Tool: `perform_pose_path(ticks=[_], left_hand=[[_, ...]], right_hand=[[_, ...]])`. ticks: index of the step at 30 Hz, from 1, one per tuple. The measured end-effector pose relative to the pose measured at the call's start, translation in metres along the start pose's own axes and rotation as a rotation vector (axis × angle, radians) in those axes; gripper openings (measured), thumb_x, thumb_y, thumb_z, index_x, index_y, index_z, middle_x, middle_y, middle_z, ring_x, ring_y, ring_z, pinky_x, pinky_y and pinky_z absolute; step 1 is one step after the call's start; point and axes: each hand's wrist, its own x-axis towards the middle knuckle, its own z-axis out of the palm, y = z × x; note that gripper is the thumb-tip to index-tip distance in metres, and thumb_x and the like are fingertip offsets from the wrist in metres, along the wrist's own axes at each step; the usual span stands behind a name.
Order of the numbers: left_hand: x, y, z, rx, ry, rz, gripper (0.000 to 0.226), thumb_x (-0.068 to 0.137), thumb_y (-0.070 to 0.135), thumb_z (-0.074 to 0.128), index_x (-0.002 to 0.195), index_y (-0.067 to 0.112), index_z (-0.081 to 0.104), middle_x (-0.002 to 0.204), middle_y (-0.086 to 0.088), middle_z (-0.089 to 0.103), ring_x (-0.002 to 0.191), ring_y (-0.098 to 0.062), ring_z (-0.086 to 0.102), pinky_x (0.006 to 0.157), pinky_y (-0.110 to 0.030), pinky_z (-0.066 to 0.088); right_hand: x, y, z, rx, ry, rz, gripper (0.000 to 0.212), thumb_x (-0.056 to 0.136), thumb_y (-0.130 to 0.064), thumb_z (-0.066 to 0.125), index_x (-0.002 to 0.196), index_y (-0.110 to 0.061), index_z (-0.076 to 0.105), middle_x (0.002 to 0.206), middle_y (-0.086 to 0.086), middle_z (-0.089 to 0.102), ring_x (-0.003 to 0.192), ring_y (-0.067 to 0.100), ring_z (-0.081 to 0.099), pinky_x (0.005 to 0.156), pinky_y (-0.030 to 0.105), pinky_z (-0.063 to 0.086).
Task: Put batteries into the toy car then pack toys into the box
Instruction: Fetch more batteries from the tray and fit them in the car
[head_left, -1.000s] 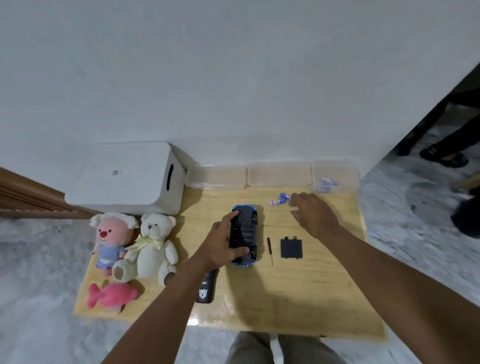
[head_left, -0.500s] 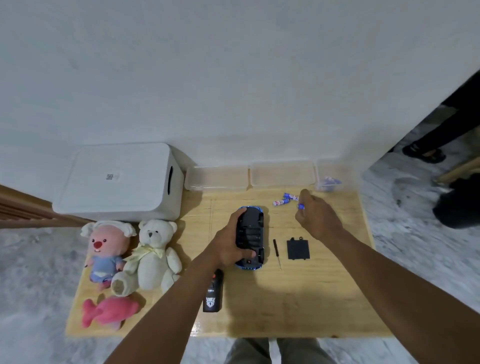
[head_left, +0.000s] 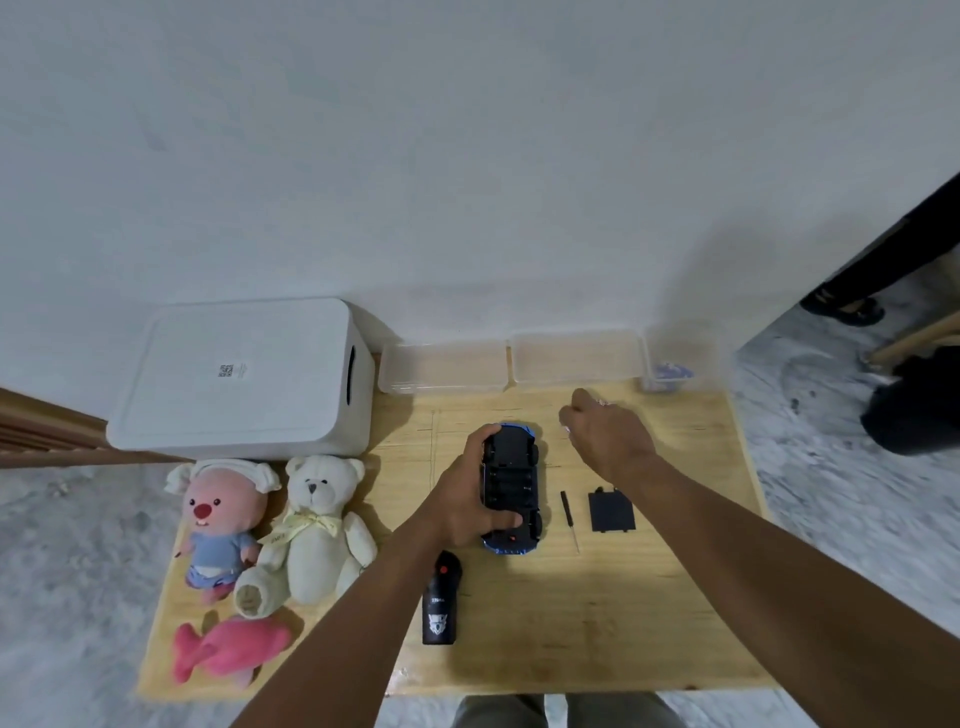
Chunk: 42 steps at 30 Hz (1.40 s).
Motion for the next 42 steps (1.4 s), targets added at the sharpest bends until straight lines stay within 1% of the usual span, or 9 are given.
perform_pose_path(ticks=[4,8,14,17,19,22,27,32,42], left_hand=[[-0.002,-0.002,-0.008,0.006,0.0,-0.009,0.114,0.074,0.005,0.089,0.156,0.037,0.017,0.121,0.017,0.057,0.107,0.01,0.059,0.082,-0.01,0.051],[-0.001,0.0,-0.014,0.006,-0.001,-0.008,0.113,0.074,0.004,0.089,0.156,0.036,0.018,0.12,0.018,0.057,0.104,0.018,0.057,0.081,-0.01,0.052],[0.009,0.01,-0.018,0.02,-0.025,-0.012,0.115,0.073,0.001,0.088,0.156,0.034,0.017,0.119,0.015,0.06,0.106,0.008,0.06,0.083,-0.016,0.054],[0.012,0.012,-0.017,0.027,-0.026,-0.018,0.115,0.074,0.0,0.088,0.156,0.036,0.016,0.116,0.015,0.058,0.105,0.003,0.061,0.079,-0.012,0.052],[0.012,0.013,-0.017,0.029,-0.025,-0.019,0.115,0.074,-0.001,0.087,0.156,0.037,0.016,0.115,0.015,0.057,0.103,0.002,0.062,0.077,-0.01,0.052],[0.013,0.013,-0.016,0.035,-0.023,-0.02,0.114,0.074,-0.001,0.088,0.155,0.037,0.016,0.116,0.015,0.057,0.101,0.007,0.061,0.075,-0.009,0.052],[0.013,0.012,-0.013,0.018,0.009,0.004,0.119,0.069,-0.002,0.09,0.154,0.038,0.019,0.122,0.022,0.052,0.105,0.022,0.053,0.08,-0.01,0.053],[0.012,0.005,-0.011,0.026,-0.037,-0.023,0.129,0.073,0.007,0.09,0.159,0.045,0.002,0.127,0.017,0.059,0.108,0.016,0.056,0.083,-0.008,0.049],[0.008,0.02,-0.014,-0.091,0.027,-0.027,0.128,0.076,0.006,0.088,0.16,0.045,-0.001,0.115,0.018,0.066,0.1,0.001,0.07,0.079,-0.017,0.056]], right_hand=[[-0.005,-0.008,-0.007,0.195,0.066,-0.009,0.02,0.096,-0.024,0.061,0.109,-0.009,0.055,0.101,0.008,0.06,0.07,0.029,0.057,0.056,0.036,0.049],[-0.015,-0.01,-0.014,0.597,0.071,0.173,0.01,0.103,-0.026,0.048,0.107,-0.016,0.046,0.081,0.003,0.06,0.072,0.024,0.056,0.059,0.032,0.041],[-0.016,0.011,-0.016,0.869,-0.076,0.387,0.02,0.105,-0.011,0.042,0.118,-0.011,0.056,0.105,0.008,0.061,0.071,0.016,0.053,0.055,0.024,0.037],[-0.009,0.019,-0.019,0.878,-0.055,0.559,0.026,0.103,-0.016,0.04,0.105,-0.005,0.064,0.101,0.011,0.063,0.075,0.019,0.055,0.064,0.03,0.04],[-0.008,0.023,-0.021,0.79,0.028,0.642,0.029,0.101,-0.021,0.043,0.092,-0.003,0.064,0.086,0.013,0.065,0.065,0.019,0.053,0.059,0.03,0.04],[-0.012,0.024,-0.022,0.664,0.028,0.591,0.02,0.095,-0.035,0.057,0.103,-0.017,0.062,0.086,0.004,0.064,0.077,0.024,0.06,0.065,0.03,0.046],[-0.01,0.015,-0.013,0.372,0.055,0.408,0.039,0.095,-0.034,0.059,0.133,-0.027,0.054,0.12,0.005,0.063,0.091,0.028,0.067,0.068,0.031,0.047],[-0.002,0.007,-0.003,0.275,0.04,0.416,0.025,0.098,-0.03,0.06,0.121,-0.02,0.062,0.124,0.008,0.053,0.082,0.031,0.068,0.062,0.03,0.043],[-0.022,-0.006,-0.018,0.799,0.164,0.189,0.015,0.094,-0.052,0.058,0.106,-0.043,0.063,0.091,-0.012,0.064,0.084,0.012,0.06,0.071,0.034,0.052]])
